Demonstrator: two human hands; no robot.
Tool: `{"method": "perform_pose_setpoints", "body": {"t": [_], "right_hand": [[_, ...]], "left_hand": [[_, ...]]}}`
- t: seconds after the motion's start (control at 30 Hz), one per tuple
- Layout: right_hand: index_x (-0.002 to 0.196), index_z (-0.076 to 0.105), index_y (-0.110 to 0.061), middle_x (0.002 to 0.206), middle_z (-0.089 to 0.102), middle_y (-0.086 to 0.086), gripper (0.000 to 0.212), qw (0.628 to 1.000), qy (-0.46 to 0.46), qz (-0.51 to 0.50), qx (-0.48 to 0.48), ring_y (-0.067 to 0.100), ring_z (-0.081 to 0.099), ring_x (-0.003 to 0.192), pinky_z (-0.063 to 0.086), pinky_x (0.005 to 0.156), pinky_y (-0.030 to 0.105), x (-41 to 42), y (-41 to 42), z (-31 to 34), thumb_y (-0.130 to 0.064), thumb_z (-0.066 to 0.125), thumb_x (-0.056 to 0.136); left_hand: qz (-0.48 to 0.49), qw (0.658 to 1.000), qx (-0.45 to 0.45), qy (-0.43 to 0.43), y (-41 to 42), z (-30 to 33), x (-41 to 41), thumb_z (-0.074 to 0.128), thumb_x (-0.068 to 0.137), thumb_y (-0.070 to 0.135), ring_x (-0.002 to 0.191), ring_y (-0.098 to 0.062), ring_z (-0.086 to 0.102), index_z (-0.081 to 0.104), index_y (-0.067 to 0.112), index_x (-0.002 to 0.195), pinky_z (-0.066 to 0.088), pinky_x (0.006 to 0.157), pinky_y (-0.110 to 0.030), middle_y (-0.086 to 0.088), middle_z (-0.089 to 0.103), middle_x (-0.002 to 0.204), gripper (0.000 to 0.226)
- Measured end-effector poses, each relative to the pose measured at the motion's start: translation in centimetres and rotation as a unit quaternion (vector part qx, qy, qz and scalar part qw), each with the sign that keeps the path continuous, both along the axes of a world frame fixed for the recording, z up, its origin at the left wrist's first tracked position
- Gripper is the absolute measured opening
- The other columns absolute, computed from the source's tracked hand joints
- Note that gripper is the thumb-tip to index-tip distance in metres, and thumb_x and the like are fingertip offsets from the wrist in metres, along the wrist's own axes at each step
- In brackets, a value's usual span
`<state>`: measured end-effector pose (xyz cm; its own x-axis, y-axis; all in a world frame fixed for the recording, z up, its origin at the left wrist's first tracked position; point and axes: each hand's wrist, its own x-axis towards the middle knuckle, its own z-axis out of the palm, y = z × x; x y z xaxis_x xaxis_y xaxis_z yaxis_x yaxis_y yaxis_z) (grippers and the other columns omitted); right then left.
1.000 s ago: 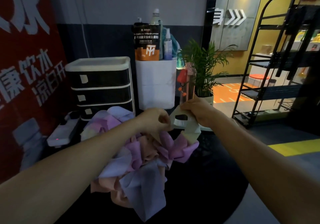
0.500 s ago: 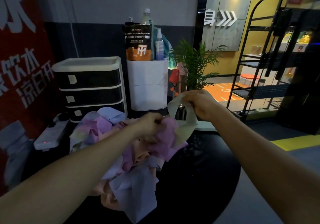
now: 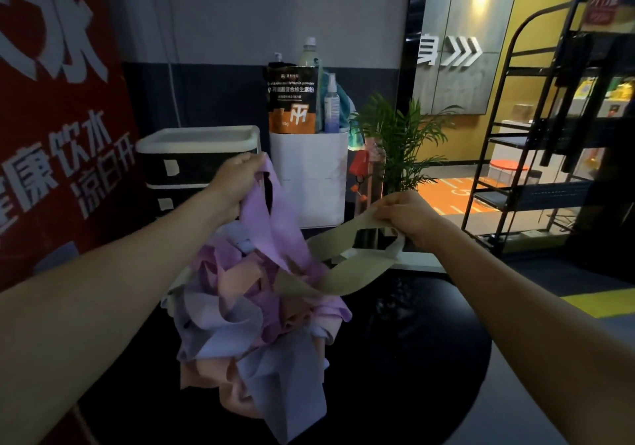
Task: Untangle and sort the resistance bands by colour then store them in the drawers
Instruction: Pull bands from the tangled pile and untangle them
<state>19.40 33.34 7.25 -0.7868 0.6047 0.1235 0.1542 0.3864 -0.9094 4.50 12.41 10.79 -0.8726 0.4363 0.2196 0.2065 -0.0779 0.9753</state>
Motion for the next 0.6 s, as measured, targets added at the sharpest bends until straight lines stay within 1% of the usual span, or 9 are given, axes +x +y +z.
{"method": "perform_pose_setpoints", "body": {"t": [0.1,0.17,0.2,0.27,0.33,0.43,0.5,0.53,0.6], "right_hand": [[0.092,0.069,0.002,0.085,0.063,0.018,0.014,1.0,0.016,-0.006,-0.011,0.024,0.057,0.071,0.052,0.067,0.036,-0.2,-0.7,0.7,0.001,0.056,0.086],[0.094,0.067,0.002,0.083,0.062,0.018,0.014,0.996,0.05,0.0,-0.079,0.024,0.057,0.067,0.052,0.062,0.032,-0.5,-1.6,1.5,0.004,0.056,0.086],[0.092,0.066,0.003,0.081,0.061,0.019,0.013,0.99,0.069,0.009,-0.122,0.024,0.057,0.065,0.052,0.062,0.033,-0.7,-2.2,1.9,0.006,0.056,0.085],[0.091,0.066,0.002,0.077,0.06,0.017,0.013,0.977,0.098,0.023,-0.19,0.023,0.056,0.063,0.052,0.064,0.036,-1.2,-3.6,2.8,0.007,0.055,0.086],[0.089,0.064,0.003,0.076,0.06,0.014,0.011,0.963,0.12,0.039,-0.236,0.022,0.058,0.066,0.052,0.066,0.036,-1.8,-5.0,3.8,0.008,0.054,0.087],[0.083,0.062,0.001,0.089,0.062,0.018,0.012,0.946,0.14,0.065,-0.283,0.028,0.063,0.08,0.055,0.076,0.042,-3.3,-6.7,5.1,0.01,0.054,0.086],[0.084,0.06,0.003,0.094,0.062,0.022,0.012,0.945,0.149,0.074,-0.283,0.032,0.063,0.086,0.055,0.081,0.045,-4.2,-7.7,5.8,0.012,0.052,0.086],[0.085,0.059,0.005,0.091,0.061,0.021,0.012,0.949,0.146,0.077,-0.27,0.031,0.062,0.083,0.054,0.081,0.044,-4.6,-8.3,5.9,0.013,0.05,0.086],[0.094,0.061,0.01,0.084,0.059,0.017,0.015,0.963,0.13,0.08,-0.22,0.029,0.06,0.082,0.051,0.086,0.044,-5.1,-9.3,6.0,0.013,0.048,0.087]], "left_hand": [[-0.006,0.998,-0.05,0.036,-1.2,0.3,-0.4,0.049,0.096,0.022,0.067,-0.015,0.051,0.058,0.019,0.074,0.041,0.066,-0.028,-0.003,0.056,0.071,0.024],[-0.022,0.991,-0.11,0.073,-1.7,0.1,0.0,0.05,0.095,0.02,0.061,-0.013,0.047,0.055,0.021,0.07,0.037,0.058,-0.025,0.0,0.052,0.065,0.026],[-0.031,0.987,-0.134,0.089,-1.9,-0.1,0.2,0.051,0.095,0.019,0.062,-0.012,0.047,0.056,0.023,0.071,0.037,0.058,-0.025,0.002,0.053,0.066,0.025],[-0.063,0.979,-0.166,0.102,-2.0,-0.5,0.4,0.053,0.094,0.02,0.074,-0.014,0.053,0.061,0.024,0.079,0.041,0.068,-0.027,0.0,0.06,0.077,0.018],[-0.095,0.972,-0.189,0.101,-2.0,-0.5,1.1,0.053,0.094,0.02,0.082,-0.016,0.055,0.064,0.02,0.086,0.044,0.074,-0.028,-0.003,0.063,0.087,0.013],[-0.135,0.969,-0.18,0.101,-1.5,-0.6,2.3,0.053,0.094,0.021,0.071,-0.011,0.056,0.064,0.014,0.085,0.043,0.064,-0.023,0.0,0.063,0.077,0.016],[-0.165,0.974,-0.151,0.045,-1.4,-0.5,3.0,0.044,0.097,0.034,0.066,-0.01,0.056,0.065,0.014,0.083,0.041,0.063,-0.023,0.003,0.064,0.068,0.033],[-0.181,0.974,-0.136,0.005,-1.4,-0.4,2.9,0.037,0.097,0.046,0.072,-0.014,0.057,0.067,0.013,0.086,0.042,0.069,-0.026,0.0,0.065,0.072,0.046],[-0.211,0.969,-0.119,-0.053,-1.5,-0.2,2.3,0.02,0.089,0.069,0.089,-0.024,0.053,0.069,0.01,0.096,0.039,0.084,-0.036,-0.011,0.063,0.094,0.077]]}}
